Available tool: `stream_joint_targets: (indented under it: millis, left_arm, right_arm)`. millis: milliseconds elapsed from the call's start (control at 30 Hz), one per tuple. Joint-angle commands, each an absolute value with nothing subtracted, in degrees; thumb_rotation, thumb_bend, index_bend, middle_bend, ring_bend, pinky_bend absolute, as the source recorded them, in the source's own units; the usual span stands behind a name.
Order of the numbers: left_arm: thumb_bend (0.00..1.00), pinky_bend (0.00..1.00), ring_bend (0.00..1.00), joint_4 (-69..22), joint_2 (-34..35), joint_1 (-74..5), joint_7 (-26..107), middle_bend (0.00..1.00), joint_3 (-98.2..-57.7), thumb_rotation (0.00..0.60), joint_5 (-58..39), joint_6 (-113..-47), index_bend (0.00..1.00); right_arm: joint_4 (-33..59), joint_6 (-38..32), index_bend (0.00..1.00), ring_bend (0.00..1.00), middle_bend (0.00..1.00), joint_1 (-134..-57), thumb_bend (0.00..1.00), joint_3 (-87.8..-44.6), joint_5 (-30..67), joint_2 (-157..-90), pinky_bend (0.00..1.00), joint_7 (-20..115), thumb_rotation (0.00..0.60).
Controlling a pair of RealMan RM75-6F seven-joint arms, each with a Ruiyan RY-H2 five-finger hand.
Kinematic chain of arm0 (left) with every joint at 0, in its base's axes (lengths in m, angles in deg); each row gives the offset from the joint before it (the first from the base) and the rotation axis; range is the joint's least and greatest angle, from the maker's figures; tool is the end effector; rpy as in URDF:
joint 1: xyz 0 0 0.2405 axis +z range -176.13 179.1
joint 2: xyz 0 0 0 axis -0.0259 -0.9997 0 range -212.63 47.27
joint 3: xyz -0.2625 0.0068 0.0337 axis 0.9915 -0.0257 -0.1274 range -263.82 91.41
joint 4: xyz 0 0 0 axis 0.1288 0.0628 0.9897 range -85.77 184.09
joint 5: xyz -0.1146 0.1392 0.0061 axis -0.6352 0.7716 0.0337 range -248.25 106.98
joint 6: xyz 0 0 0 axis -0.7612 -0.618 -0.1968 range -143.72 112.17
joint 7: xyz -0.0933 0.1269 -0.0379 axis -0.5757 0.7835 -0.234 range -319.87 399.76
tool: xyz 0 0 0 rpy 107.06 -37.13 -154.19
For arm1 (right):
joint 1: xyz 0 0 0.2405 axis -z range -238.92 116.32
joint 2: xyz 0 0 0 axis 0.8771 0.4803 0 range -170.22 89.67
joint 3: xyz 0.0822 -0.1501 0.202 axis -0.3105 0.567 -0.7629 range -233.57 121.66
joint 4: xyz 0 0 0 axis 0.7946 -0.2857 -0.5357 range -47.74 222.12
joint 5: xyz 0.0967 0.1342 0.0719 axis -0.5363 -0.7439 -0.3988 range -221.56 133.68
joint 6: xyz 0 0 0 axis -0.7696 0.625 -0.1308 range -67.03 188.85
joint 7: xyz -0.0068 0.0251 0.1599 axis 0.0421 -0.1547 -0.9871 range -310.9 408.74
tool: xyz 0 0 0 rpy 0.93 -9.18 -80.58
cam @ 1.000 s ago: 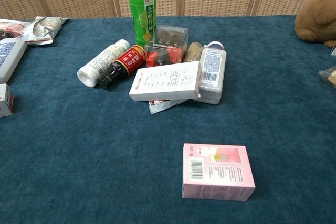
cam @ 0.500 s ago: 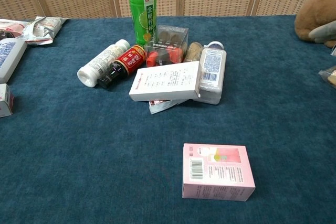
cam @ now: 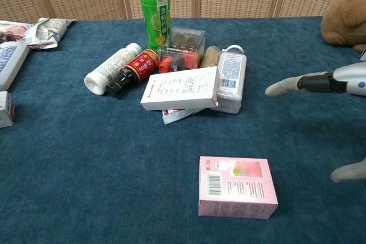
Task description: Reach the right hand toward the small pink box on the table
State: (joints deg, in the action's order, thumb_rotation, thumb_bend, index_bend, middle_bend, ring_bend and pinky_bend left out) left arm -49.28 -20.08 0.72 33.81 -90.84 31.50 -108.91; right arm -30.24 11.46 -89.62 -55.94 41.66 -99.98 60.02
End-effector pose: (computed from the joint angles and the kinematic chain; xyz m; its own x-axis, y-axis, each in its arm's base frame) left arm -0.2624 0.1479 0.1782 0.2132 0.0445 0.9760 0.9578 -0.2068 -0.1998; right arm -0.1639 -0.2276 0.0891 0.4673 -0.4878 0.7374 -0.8388 -0.5082 0.1954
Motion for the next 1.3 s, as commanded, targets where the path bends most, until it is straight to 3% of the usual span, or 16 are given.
stream_joint_targets:
  millis: [33,367,933,1033,1100,1167,1200,1300]
  left_arm:
    - [0.30,0.00,0.00,-49.2,-20.3,0.8,33.5,0.05,-90.7,0.600,31.4,-109.3,0.00]
    - [0.30,0.00,0.00,-48.3,-21.0,1.3,32.1,0.05,-90.7,0.600,31.6,-110.8,0.00]
    - [0.30,0.00,0.00,-46.8,-21.6,2.3,30.4,0.05,-90.9,0.600,31.6,-112.8,0.00]
    - [0.30,0.00,0.00,-46.6,-21.7,2.6,30.2,0.05,-90.9,0.600,31.5,-113.2,0.00]
    - [0.30,0.00,0.00,-46.5,-21.8,2.8,30.1,0.05,-90.9,0.600,31.5,-113.7,0.00]
    - [0.30,0.00,0.00,-46.4,-21.9,3.1,30.1,0.05,-91.0,0.600,31.5,-114.0,0.00]
    - [0.30,0.00,0.00,-46.4,-22.0,3.2,30.1,0.05,-91.0,0.600,31.5,-114.2,0.00]
    - [0.30,0.00,0.00,-46.2,-22.0,3.6,29.8,0.05,-91.0,0.600,31.4,-114.6,0.00]
  right_arm:
    - [-30.6,12.7,0.00,0.00,0.00,-90.7,0.14,-55.7,41.1,-101.3,0.00,62.1,0.461]
    - [-29.2,15.9,0.00,0.00,0.00,-93.8,0.13,-55.2,36.1,-108.3,0.00,69.8,0.460]
    - [-25.0,13.7,0.00,0.00,0.00,-95.5,0.12,-54.3,28.3,-117.7,0.00,77.0,0.457]
    - [-23.7,13.2,0.00,0.00,0.00,-95.7,0.12,-54.2,27.7,-119.5,0.00,77.4,0.474]
    - [-22.9,12.9,0.00,0.00,0.01,-95.8,0.10,-54.2,27.3,-120.5,0.00,77.3,0.522]
    - [-22.3,12.3,0.03,0.06,0.10,-95.7,0.07,-54.4,27.1,-121.5,0.05,76.9,0.580]
    - [-22.1,12.0,0.10,0.14,0.20,-95.7,0.06,-54.5,27.1,-121.9,0.14,76.5,0.595]
    - [-21.5,11.4,0.44,0.58,0.64,-95.7,0.06,-54.6,27.8,-122.7,0.48,75.5,0.600]
